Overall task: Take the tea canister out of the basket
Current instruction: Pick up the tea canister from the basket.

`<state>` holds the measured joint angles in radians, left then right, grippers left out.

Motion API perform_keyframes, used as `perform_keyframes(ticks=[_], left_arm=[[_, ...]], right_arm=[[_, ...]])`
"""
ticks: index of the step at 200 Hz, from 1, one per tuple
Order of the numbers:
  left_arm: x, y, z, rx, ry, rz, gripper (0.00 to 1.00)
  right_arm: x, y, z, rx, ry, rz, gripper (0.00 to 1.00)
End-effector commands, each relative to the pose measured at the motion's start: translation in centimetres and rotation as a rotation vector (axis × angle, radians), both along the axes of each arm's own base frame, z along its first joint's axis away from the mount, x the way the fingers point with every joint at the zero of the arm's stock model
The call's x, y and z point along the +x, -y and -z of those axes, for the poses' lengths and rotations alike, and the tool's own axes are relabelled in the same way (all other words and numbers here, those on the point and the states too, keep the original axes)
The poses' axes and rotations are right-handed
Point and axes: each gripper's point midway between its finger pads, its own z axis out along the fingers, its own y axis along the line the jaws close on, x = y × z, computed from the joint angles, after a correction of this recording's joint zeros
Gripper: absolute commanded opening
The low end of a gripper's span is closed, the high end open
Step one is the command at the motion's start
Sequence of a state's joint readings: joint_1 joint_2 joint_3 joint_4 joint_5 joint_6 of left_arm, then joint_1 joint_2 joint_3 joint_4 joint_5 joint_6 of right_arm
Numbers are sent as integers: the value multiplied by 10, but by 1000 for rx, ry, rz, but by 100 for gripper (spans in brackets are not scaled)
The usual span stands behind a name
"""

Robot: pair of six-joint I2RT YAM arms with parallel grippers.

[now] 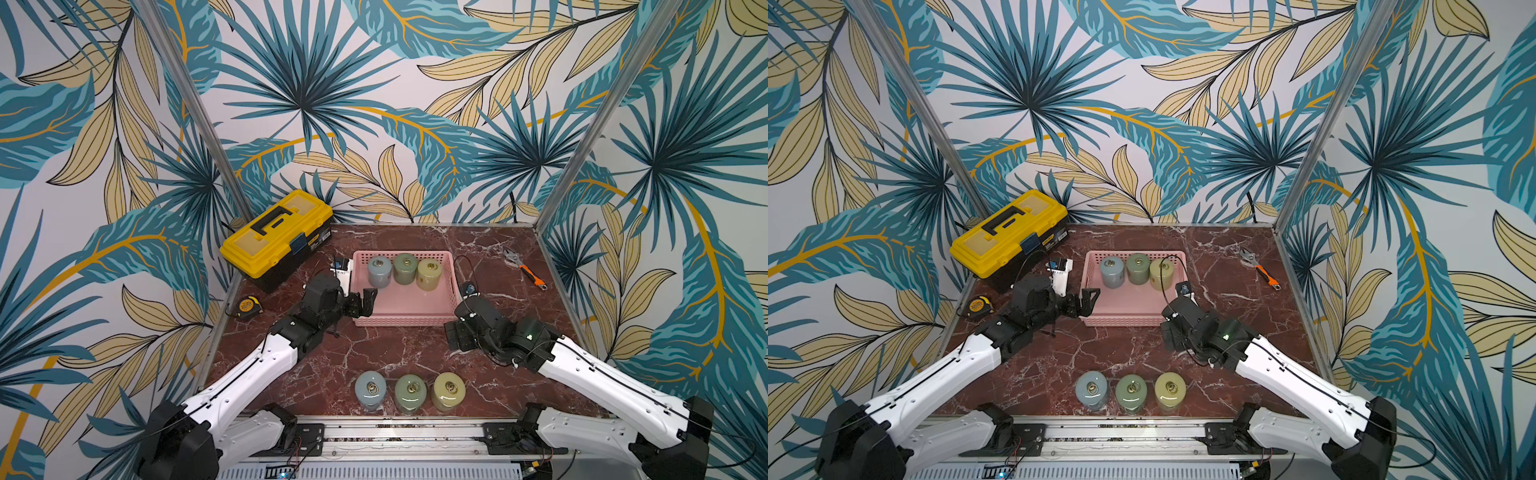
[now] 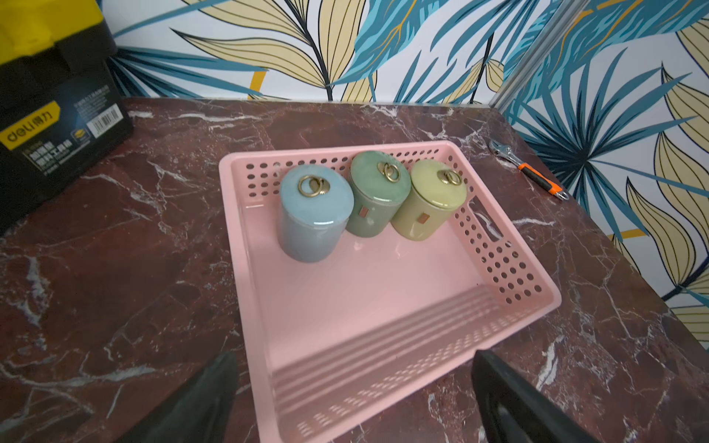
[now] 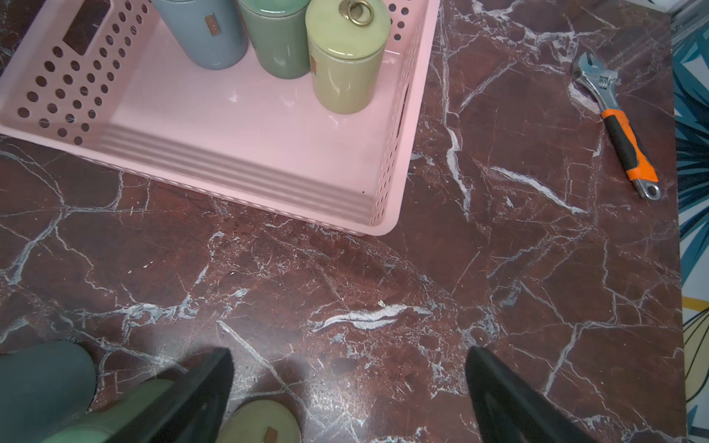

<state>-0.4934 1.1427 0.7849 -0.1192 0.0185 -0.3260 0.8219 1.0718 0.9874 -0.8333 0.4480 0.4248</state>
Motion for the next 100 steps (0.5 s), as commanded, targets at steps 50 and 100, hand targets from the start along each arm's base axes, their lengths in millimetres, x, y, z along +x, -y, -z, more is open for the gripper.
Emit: perform_keyframes(ticks=[50,100], left_arm=[[41,7,8,103,-63,-48,100],[62,12,14,131,-99,-75,100]], right_arm=[[29,10,10,4,55,28,99],[55,27,15,58,95,60,99]])
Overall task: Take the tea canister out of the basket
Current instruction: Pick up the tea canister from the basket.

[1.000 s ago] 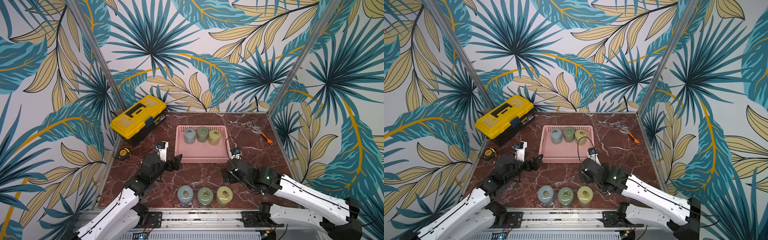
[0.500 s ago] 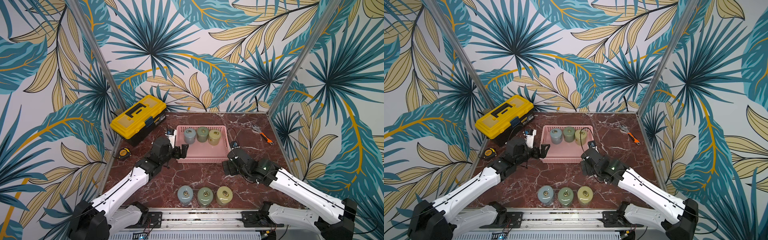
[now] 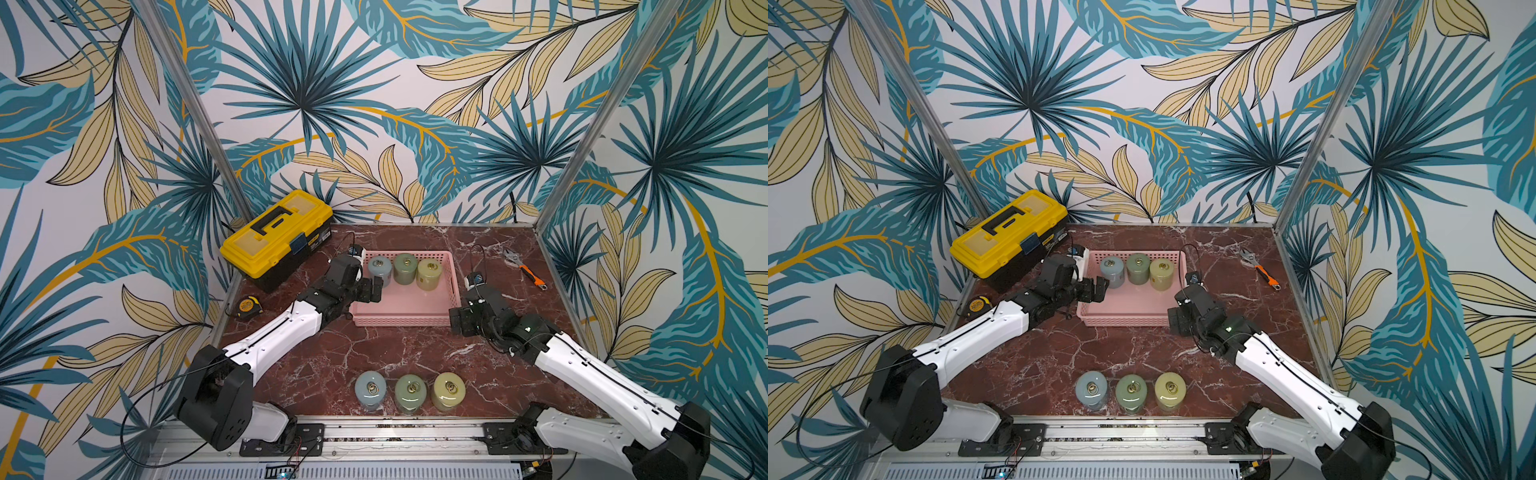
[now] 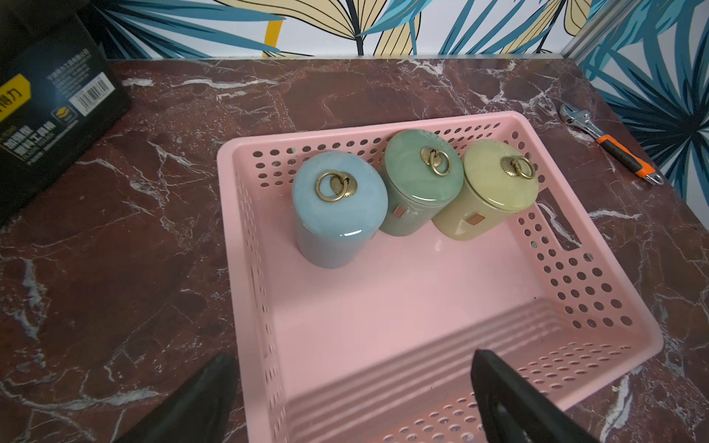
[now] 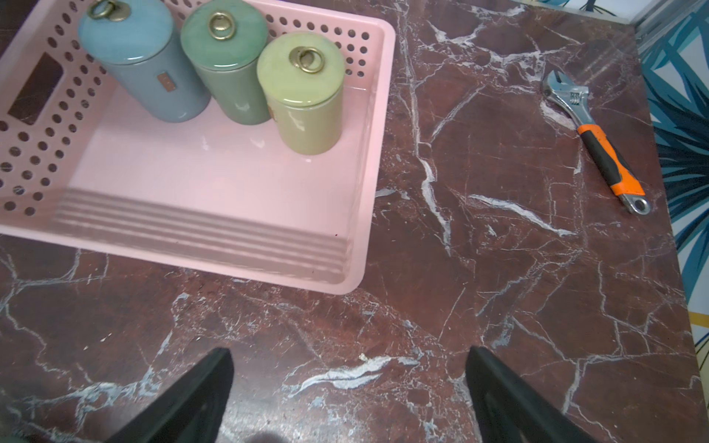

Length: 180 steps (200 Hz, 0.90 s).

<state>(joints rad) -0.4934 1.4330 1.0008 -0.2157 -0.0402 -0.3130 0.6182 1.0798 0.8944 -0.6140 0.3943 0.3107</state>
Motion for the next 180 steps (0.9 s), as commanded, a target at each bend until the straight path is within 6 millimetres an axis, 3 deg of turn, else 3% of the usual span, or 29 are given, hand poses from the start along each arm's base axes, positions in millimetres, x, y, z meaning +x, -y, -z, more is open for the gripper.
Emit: perform_keyframes(ticks=[1,60,102,180], left_arm=[[15,-2,-19,16,33,-31,100],[29,2,-9,50,-23,-51,100],[43,11,-4,61,-55,-50,100],[73,25,30,111,-145,-60,100]], right_arm=[[13,0,3,24,32,-28,99],[33,16,12,133,83,22,99],[34,20,17,159,133,40,99],[33,22,20,179,158,59,99]])
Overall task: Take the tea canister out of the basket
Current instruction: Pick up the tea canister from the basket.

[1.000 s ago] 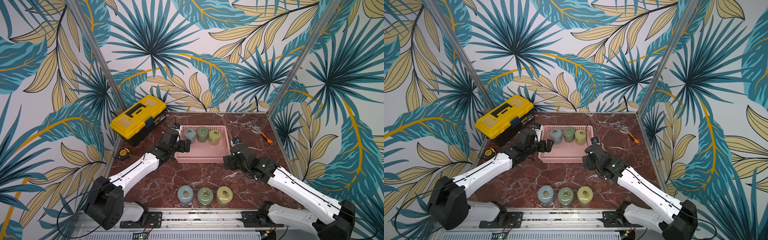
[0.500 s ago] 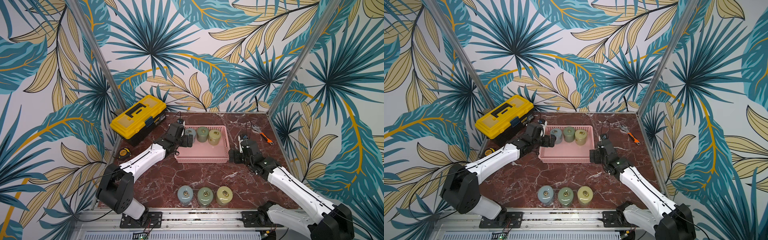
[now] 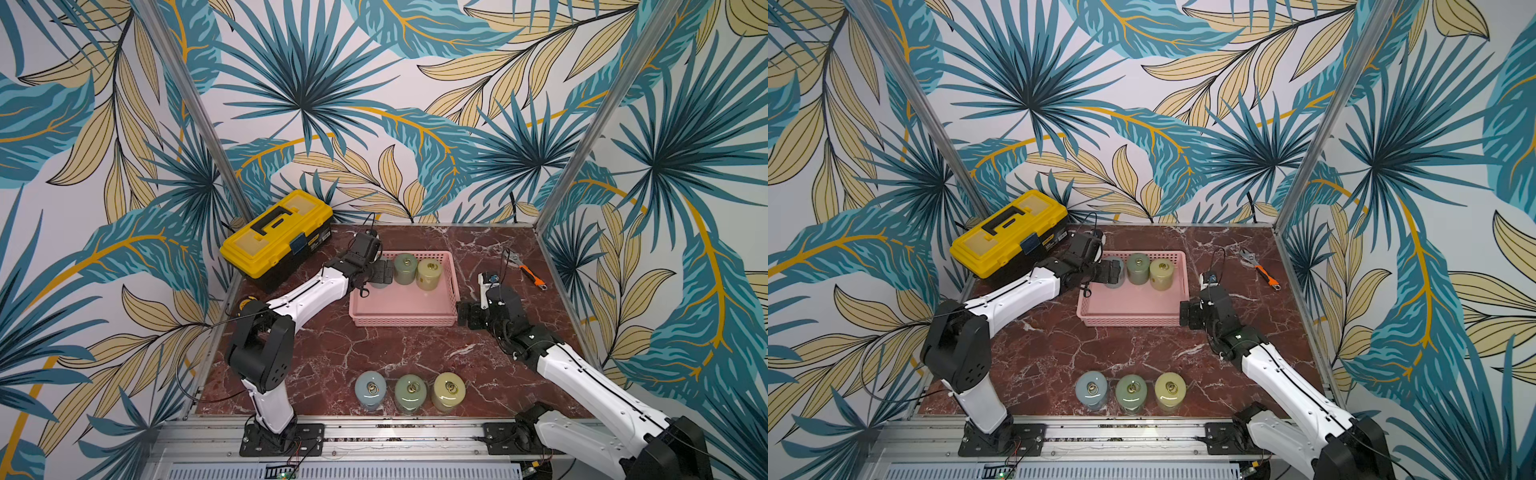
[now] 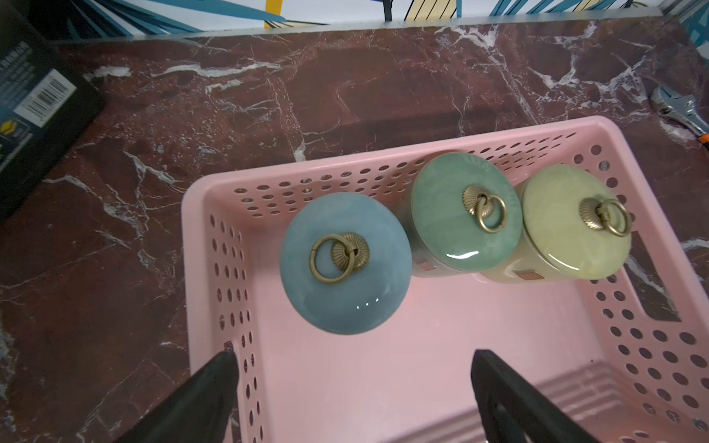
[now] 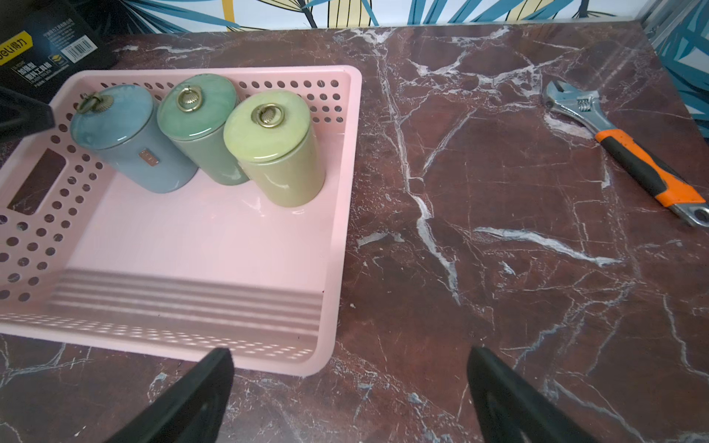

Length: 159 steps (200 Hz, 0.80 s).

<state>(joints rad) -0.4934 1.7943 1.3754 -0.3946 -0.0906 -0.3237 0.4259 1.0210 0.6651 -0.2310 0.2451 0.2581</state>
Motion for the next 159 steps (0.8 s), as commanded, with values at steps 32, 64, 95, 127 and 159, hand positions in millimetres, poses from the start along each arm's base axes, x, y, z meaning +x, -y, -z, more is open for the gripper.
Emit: perform_keyframes(ticks=[32,64,95,127,159], left_arm=[[16,2,7,18,-17,-25,100],[21,7,14,18,-24,-18,100],[28,9,16,23,-21,-18,100],[35,12,21,31,-24,-21,100],[43,13,25,44,-17,-27,100]], right_arm=[[3,-2,1,27,16,3,99],[3,-3,2,28,15,1,99],[3,-3,2,31,15,0,99],[2,-4,2,33,14,-3,99],[2,-3,0,33,17,-4,99]])
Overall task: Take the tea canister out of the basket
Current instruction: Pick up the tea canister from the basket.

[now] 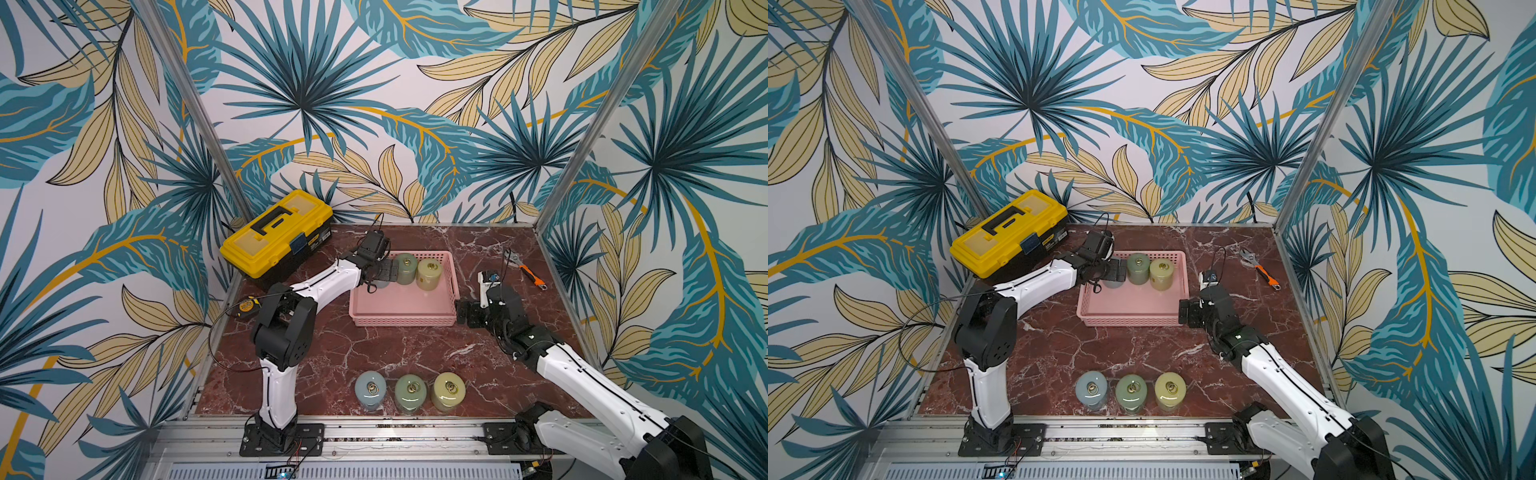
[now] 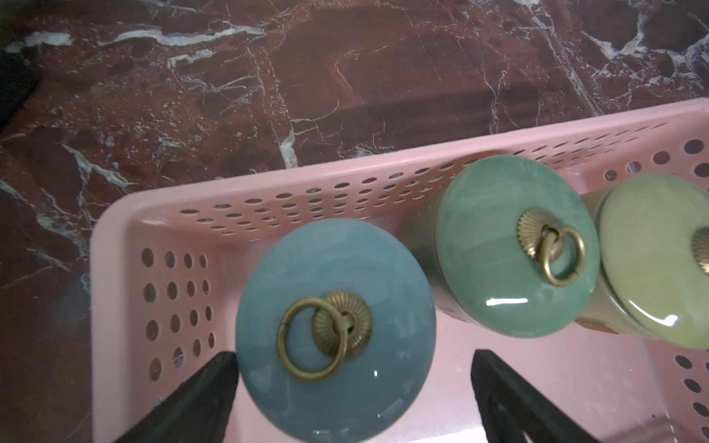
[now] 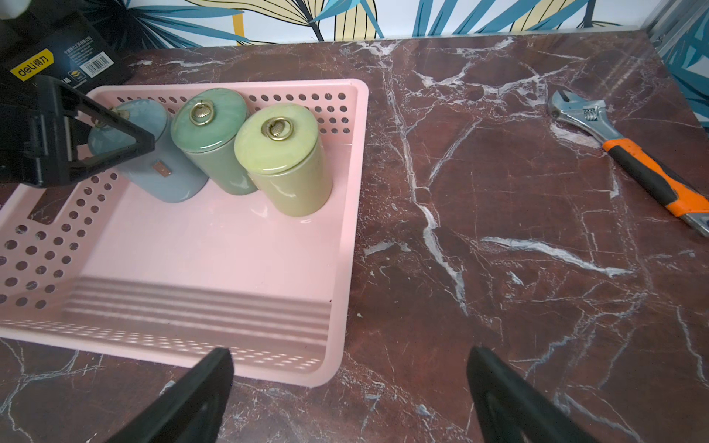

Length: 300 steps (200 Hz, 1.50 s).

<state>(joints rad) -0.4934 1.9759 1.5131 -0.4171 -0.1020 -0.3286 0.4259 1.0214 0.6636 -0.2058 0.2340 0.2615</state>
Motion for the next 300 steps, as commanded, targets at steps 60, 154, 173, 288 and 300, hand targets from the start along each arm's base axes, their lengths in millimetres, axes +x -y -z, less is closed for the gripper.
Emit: perform_keyframes(ticks=[60,154,173,288,300], left_arm=[[25,3,2,27,33,-20,98],[31,6,5,17,45,-22,76],[29,7,2,10,45,-18,66],[-6,6,-66,-27,154,36,50],[-13,5,-70,-34,159,38,50]], right_arm=[[-1,0,3,12,-1,1,99],[-1,1,3,8,1,4,99],[-1,1,3,9,1,5,99],[-1,0,4,25,32,3,99],[-1,1,3,31,48,7,99]])
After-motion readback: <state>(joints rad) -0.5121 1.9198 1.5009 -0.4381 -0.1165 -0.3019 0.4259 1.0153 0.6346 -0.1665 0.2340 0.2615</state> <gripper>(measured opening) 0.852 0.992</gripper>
